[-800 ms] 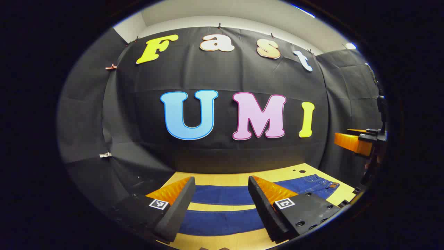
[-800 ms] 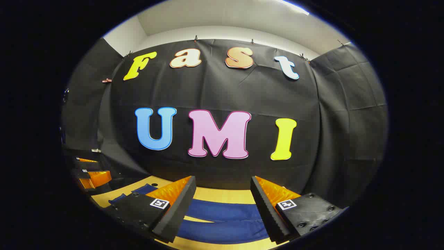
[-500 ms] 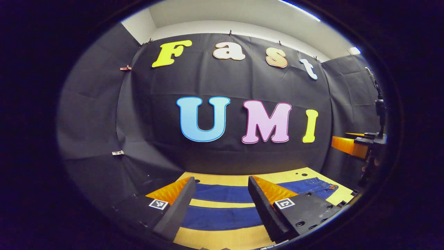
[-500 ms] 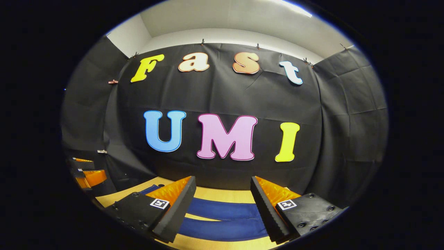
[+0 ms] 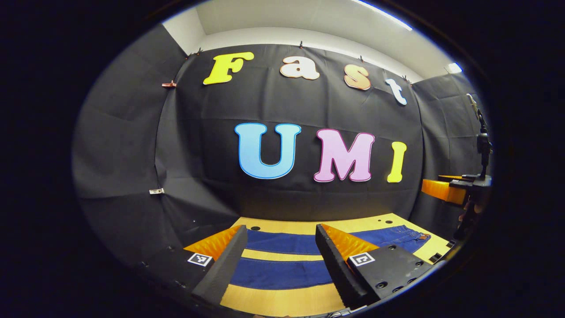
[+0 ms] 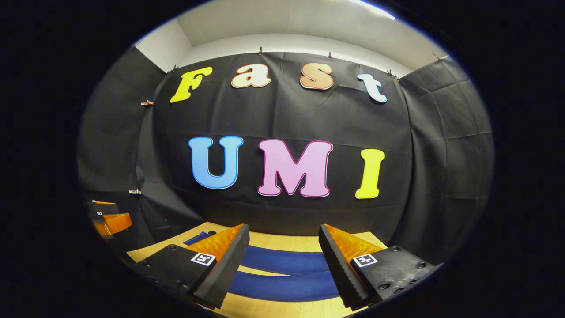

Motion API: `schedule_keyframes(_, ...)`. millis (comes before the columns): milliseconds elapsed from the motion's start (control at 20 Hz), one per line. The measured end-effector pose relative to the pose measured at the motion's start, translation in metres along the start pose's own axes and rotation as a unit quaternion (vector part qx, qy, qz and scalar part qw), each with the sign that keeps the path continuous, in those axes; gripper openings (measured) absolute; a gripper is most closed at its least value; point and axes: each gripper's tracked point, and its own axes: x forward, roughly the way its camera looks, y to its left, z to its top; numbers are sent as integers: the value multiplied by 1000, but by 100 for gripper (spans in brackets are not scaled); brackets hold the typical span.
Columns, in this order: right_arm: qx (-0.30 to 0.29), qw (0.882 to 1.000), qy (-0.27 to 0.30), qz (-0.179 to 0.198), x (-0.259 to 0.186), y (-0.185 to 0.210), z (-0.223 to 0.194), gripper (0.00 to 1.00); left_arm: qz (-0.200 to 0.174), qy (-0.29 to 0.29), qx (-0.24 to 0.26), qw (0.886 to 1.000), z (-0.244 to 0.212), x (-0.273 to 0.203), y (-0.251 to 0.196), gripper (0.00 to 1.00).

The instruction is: Grasp the waist and the cuffs of the jeans and fold them to make the two legs overlap; first hold the waist and fold one-third of the jeans toward the cuffs, then hold the cuffs and fold the remaining one-third in the same direction to finish folding.

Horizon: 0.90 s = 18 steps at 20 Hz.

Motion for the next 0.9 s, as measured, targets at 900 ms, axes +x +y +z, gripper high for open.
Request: schedule_keyframes(900, -75, 985, 144, -60, 3, -84, -88, 96, -259, 327, 589, 692, -322, 103, 185, 99)
